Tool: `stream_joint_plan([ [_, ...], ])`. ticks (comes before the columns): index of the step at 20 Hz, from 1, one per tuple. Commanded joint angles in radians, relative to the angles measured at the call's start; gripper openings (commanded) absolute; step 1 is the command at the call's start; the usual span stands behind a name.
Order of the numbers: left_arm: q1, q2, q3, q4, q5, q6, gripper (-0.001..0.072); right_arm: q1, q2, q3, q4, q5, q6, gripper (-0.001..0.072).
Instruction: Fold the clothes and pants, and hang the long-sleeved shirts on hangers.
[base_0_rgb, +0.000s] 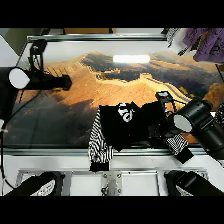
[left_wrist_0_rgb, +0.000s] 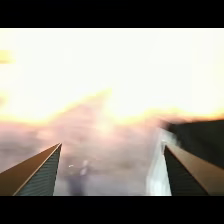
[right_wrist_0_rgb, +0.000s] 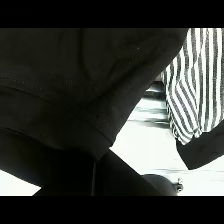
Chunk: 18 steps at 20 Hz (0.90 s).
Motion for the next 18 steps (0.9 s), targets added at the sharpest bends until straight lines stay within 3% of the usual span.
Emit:
stream_joint_plan([
  [1, 0.191, -0.149, 0.083, 0.132, 0.01, 0.055, 0.0707, 0.001, 0.0, -0.001, 0.001, 0.0, 0.0, 0.0017],
  [6, 0.365, -0.351, 0.209, 0.35, 0.039, 0.055, 0.0707, 0.001, 0.0, -0.001, 0.0, 0.0, 0.0, 0.0017],
  [12, 0.528, -0.595, 0.379, 0.359, 0.074, 0.059, 0.0707, 0.001, 0.0, -0.001, 0.0, 0.0, 0.0, 0.0017],
  [18, 0.549, -0.827, 0.56, 0.358, 0.077, 0.149, 0.0707, 0.001, 0.0, -0.001, 0.0, 0.0, 0.0, 0.0017],
])
